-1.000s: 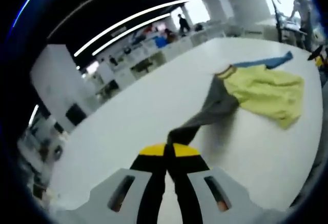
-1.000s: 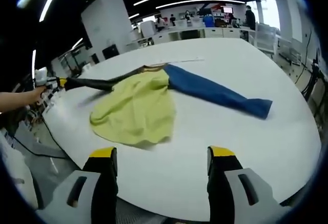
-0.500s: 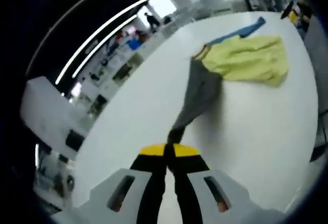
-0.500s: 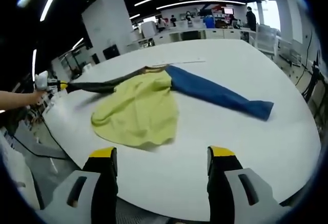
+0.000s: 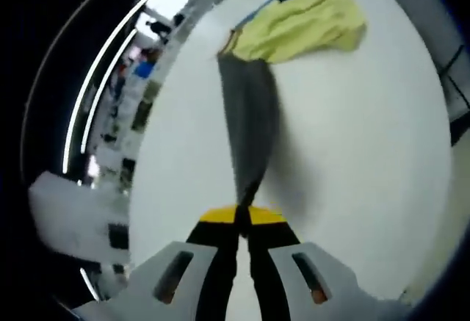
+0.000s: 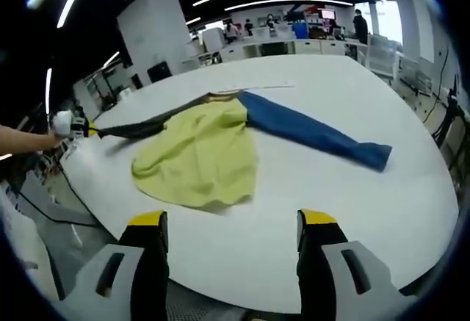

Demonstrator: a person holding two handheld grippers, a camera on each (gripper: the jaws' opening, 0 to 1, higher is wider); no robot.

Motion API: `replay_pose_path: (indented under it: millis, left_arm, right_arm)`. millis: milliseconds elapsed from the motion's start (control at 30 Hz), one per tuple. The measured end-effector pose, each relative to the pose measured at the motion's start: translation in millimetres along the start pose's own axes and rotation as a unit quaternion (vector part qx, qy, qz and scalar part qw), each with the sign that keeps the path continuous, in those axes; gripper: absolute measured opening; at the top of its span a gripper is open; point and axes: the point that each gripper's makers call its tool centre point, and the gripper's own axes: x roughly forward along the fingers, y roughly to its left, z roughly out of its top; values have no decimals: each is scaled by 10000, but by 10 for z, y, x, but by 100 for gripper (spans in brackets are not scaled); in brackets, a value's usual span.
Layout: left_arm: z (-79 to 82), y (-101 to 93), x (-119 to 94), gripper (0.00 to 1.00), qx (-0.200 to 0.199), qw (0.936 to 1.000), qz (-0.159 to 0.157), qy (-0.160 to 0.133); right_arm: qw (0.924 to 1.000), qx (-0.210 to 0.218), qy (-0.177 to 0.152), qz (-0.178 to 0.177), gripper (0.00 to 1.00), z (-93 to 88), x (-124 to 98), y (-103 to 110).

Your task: Fold the garment on the visible template until the final outline fits inside the template.

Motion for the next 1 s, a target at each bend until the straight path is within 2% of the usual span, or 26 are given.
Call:
replay_pose_path:
  millis: [267,567,733,1000]
  left_arm:
    - [-144,-107,103,0,428,9982,-292,302]
    - [-241,-297,208,0,892,9921,-701,542]
    - [-242,-370,220,0,992,9898,-844,585]
    - [-399,-435,288,0,802,9890,-998,741]
  right_arm:
    - [10000,-38,38,25,71,17,24,49]
    - [9999,-45,106,75,71,-8,62,127]
    - [9999,-24,133,86,71,-35,77,137]
    - [9999,-3,125,92,72,-32,81,142]
